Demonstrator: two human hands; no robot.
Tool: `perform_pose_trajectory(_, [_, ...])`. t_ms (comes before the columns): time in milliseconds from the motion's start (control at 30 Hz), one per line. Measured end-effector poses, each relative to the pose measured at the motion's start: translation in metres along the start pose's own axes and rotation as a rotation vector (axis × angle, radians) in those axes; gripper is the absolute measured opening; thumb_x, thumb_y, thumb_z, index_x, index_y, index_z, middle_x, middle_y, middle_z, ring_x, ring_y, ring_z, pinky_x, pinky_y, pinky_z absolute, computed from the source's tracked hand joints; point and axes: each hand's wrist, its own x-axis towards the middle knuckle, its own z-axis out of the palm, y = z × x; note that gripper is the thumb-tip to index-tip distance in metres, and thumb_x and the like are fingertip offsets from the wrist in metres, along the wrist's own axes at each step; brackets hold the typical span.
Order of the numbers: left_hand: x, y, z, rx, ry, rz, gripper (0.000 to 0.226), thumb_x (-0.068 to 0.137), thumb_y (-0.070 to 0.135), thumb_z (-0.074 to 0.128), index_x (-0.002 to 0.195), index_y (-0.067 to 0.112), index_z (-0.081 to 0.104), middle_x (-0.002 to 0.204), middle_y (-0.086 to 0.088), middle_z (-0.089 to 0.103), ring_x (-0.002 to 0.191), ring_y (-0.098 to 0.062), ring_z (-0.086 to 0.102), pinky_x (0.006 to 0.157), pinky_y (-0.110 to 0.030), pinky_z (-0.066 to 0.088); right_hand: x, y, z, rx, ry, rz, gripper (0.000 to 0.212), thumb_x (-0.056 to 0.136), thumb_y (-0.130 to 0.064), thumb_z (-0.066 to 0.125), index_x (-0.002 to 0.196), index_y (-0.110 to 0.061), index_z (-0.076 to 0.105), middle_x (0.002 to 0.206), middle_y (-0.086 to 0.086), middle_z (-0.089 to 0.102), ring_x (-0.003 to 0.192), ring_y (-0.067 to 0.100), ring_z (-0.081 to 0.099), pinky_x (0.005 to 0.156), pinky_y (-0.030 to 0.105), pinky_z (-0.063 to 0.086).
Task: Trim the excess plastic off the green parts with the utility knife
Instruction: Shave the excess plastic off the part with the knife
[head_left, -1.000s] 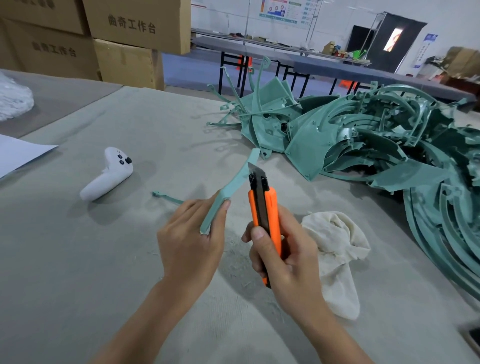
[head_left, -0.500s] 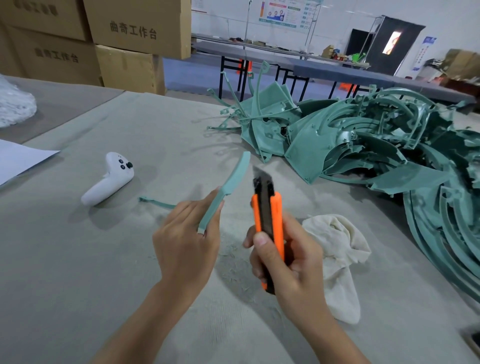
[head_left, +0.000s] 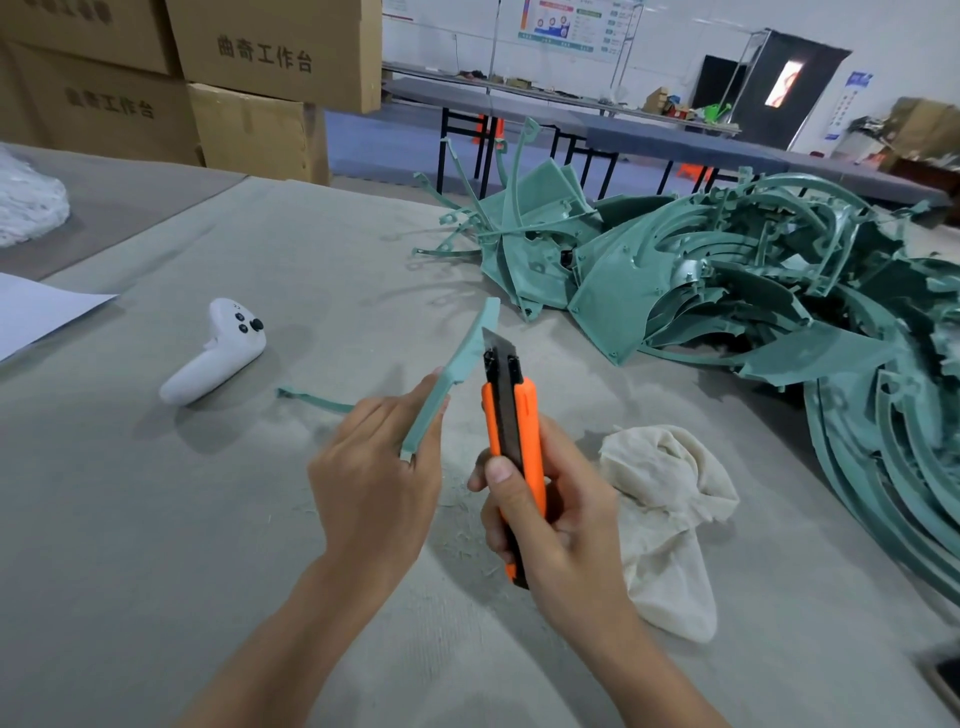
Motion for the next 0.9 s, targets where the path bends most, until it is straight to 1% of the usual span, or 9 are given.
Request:
perform_pose_trajectory(133, [0.004,0.001,-0.001,0.067,0.003,0.047,0.015,0.088,0.019,0.057,0.08,0.01,0.065,0.06,0.002,0.056,0.071,-0.016,0.046,0.06,-0.018,0.027,-0.003,-0.005,0.003,0.051,-0.052,-0.011,0.011,0.095,-0.018,0.056,0.104,-0.017,0.061,0.076,0.011,0.061,0.047,0.012,0.05,0.045,0.02,0.041])
perform_pose_trajectory(267, [0.006,-0.001,-0.001,0.131,-0.014,0.076,0.013,0.082,0.011,0.052,0.075,0.009,0.063,0.059,-0.003,0.057,0.07,-0.019,0.042,0.058,-0.018,0.02,-0.005,-0.007,0.001,0.056,-0.092,-0.045,0.01,0.095,-0.02,0.057,0.102,-0.02,0.064,0.073,0.012,0.06,0.047,0.015,0.05,0.045,0.021,0.04])
perform_pose_trajectory(333, [0.005,-0.002,0.0,0.139,-0.015,0.082,0.008,0.08,0.005,0.059,0.077,0.01,0.064,0.06,-0.002,0.057,0.07,-0.019,0.042,0.058,-0.018,0.02,-0.004,-0.006,-0.001,0.071,-0.074,-0.036,0.011,0.095,-0.022,0.057,0.104,-0.022,0.065,0.074,0.013,0.06,0.046,0.016,0.05,0.045,0.022,0.04])
perform_pose_trajectory(400, [0.004,-0.003,0.0,0.127,0.001,0.052,0.013,0.076,0.0,0.069,0.079,0.011,0.065,0.06,0.003,0.054,0.071,-0.017,0.043,0.06,-0.016,0.023,0.0,-0.002,-0.004,0.072,0.007,0.009,0.01,0.095,-0.023,0.057,0.101,-0.019,0.064,0.076,0.008,0.061,0.046,0.015,0.049,0.043,0.023,0.039])
perform_pose_trajectory(467, [0.005,-0.002,0.0,0.086,0.014,0.035,0.018,0.076,0.0,0.072,0.078,0.014,0.062,0.062,0.015,0.04,0.067,-0.009,0.038,0.061,-0.013,0.026,0.007,0.003,-0.009,0.029,0.095,0.072,0.008,0.096,-0.021,0.057,0.093,-0.014,0.06,0.073,0.001,0.061,0.044,0.015,0.048,0.043,0.024,0.038])
perform_pose_trajectory(533, [0.005,0.003,-0.001,0.035,0.018,0.033,0.017,0.083,0.009,0.069,0.079,0.02,0.057,0.067,0.022,0.032,0.066,-0.001,0.034,0.061,-0.01,0.029,0.013,0.008,-0.012,-0.002,0.134,0.118,0.007,0.095,-0.02,0.055,0.093,-0.013,0.058,0.071,-0.003,0.06,0.043,0.015,0.047,0.042,0.024,0.037])
perform_pose_trajectory(633, [0.003,0.01,-0.003,-0.043,0.014,0.057,0.009,0.088,0.022,0.061,0.086,0.027,0.054,0.067,0.018,0.035,0.066,0.001,0.036,0.061,-0.012,0.03,0.018,0.012,-0.012,-0.008,0.134,0.123,0.006,0.095,-0.02,0.054,0.1,-0.017,0.057,0.078,-0.001,0.063,0.043,0.015,0.047,0.041,0.025,0.038])
perform_pose_trajectory(800, [-0.001,0.016,-0.006,-0.078,0.004,0.058,0.004,0.086,0.022,0.062,0.083,0.019,0.062,0.066,0.021,0.035,0.068,0.002,0.041,0.064,-0.012,0.033,0.015,0.013,-0.005,-0.042,0.134,0.086,0.005,0.097,-0.024,0.053,0.101,-0.026,0.056,0.081,0.001,0.065,0.045,0.017,0.053,0.042,0.031,0.043])
perform_pose_trajectory(900, [0.0,0.021,-0.007,-0.102,-0.037,0.0,0.006,0.087,0.025,0.061,0.086,0.029,0.057,0.065,0.027,0.035,0.07,0.004,0.043,0.066,-0.011,0.035,0.01,0.013,0.001,-0.066,0.146,0.031,0.006,0.099,-0.025,0.052,0.104,-0.022,0.055,0.08,0.003,0.064,0.045,0.015,0.054,0.043,0.03,0.043])
